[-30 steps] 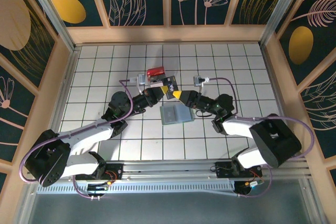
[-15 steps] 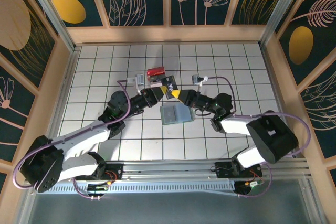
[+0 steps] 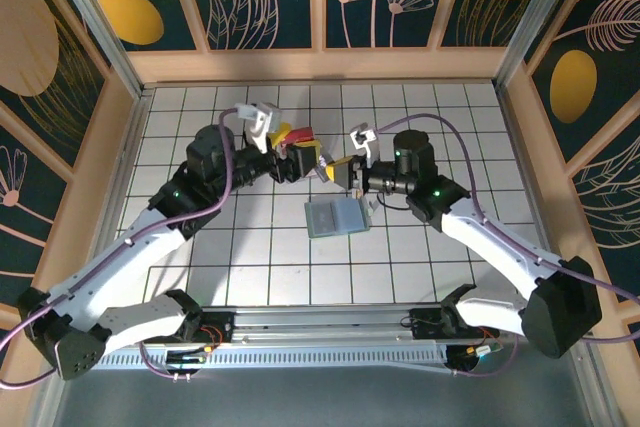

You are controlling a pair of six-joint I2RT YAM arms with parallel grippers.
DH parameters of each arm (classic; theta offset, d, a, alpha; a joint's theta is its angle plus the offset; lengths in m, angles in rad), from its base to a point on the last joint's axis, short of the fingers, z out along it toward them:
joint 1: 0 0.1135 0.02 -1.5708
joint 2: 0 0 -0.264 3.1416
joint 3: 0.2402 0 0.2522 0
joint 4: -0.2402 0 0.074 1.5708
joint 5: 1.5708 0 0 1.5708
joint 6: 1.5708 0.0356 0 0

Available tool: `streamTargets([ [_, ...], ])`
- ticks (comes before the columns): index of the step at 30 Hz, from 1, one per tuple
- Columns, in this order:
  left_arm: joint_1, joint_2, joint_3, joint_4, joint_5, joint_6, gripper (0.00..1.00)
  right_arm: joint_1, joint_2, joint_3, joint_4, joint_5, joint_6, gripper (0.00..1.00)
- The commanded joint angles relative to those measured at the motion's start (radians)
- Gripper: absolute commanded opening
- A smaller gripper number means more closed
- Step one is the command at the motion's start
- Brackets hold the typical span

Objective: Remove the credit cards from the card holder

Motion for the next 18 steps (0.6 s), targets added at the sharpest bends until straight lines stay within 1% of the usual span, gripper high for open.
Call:
streamTargets([
  [1, 0.002, 0.066, 0.094, -0.221, 0.078, 0.238, 0.85, 0.035, -0.001, 0.063, -0.241, 0.047, -0.205, 0.0],
  [4, 0.002, 0.123, 0.163, -0.317, 0.102, 0.339, 0.82, 0.053, -0.002, 0.091, -0.304, 0.05, -0.26, 0.0],
  [9, 0.004, 0.194, 0.228, -0.449, 0.135, 0.462, 0.77, 0.061, -0.004, 0.121, -0.386, 0.042, -0.319, 0.0],
  [18, 0.021, 0.229, 0.227, -0.516, 0.218, 0.571, 0.75, 0.069, 0.001, 0.136, -0.419, 0.001, -0.35, 0.0],
])
